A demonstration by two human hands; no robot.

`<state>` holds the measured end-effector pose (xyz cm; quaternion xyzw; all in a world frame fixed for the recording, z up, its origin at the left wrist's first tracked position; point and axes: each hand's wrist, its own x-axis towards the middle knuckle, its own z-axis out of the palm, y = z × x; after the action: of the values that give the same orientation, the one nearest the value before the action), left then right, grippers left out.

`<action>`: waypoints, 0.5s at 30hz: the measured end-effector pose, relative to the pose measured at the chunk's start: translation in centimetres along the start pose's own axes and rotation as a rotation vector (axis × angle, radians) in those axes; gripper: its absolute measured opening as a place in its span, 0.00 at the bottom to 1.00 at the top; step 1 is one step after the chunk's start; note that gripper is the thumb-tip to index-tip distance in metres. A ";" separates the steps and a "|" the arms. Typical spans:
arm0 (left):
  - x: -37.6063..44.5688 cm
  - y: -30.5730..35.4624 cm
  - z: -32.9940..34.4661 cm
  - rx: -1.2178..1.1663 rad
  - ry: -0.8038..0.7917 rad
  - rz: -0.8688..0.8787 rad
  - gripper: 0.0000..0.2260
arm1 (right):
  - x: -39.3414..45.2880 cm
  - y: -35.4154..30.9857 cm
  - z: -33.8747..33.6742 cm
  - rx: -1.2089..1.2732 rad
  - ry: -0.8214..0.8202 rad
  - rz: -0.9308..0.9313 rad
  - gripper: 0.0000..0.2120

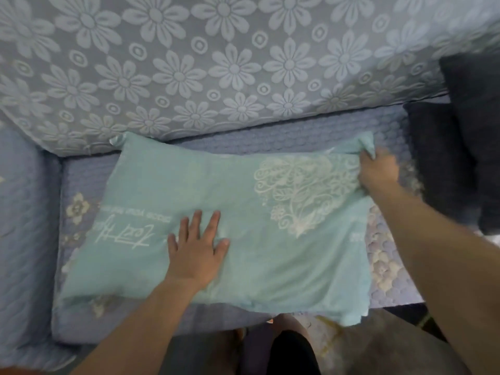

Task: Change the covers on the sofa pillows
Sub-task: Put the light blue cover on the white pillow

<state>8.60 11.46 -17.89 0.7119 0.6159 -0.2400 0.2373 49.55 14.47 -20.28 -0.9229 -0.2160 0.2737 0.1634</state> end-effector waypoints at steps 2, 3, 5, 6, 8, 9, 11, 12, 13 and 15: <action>-0.3 0.3 -0.3 -0.028 -0.034 -0.085 0.29 | -2.9 3.2 1.3 0.277 -0.187 0.045 0.23; -0.7 0.1 -0.4 -0.050 -0.048 -0.114 0.30 | -5.3 5.3 1.5 0.404 -0.336 0.115 0.27; -1.9 -0.6 -0.7 -0.091 -0.078 -0.147 0.32 | -10.3 9.8 1.1 0.497 -0.613 0.240 0.33; -2.9 -0.6 -1.3 -0.116 -0.092 -0.150 0.32 | -12.8 11.4 -0.1 0.510 -0.710 0.288 0.31; -5.4 0.1 -2.7 -0.164 -0.105 -0.132 0.34 | -16.7 12.8 -2.8 0.521 -0.845 0.396 0.21; -6.9 1.1 -3.8 -0.197 -0.116 -0.111 0.35 | -18.0 12.8 -4.1 0.579 -0.870 0.443 0.17; -9.7 3.7 -5.2 -0.306 -0.165 -0.057 0.30 | -18.3 11.6 -5.6 0.697 -0.729 0.500 0.14; -11.1 5.2 -5.6 -0.350 -0.183 0.002 0.28 | -18.3 10.2 -6.5 0.757 -0.660 0.505 0.14; -12.6 7.0 -5.9 -0.385 -0.190 0.089 0.29 | -18.3 8.7 -7.4 0.799 -0.633 0.489 0.15; -15.7 11.5 -6.3 -0.334 -0.209 0.277 0.41 | -19.4 4.8 -9.8 0.813 -0.641 0.434 0.15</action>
<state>18.37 1.99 -2.59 0.7117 0.5156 -0.1722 0.4451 42.01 -0.86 -6.02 -0.6796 0.0627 0.6292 0.3720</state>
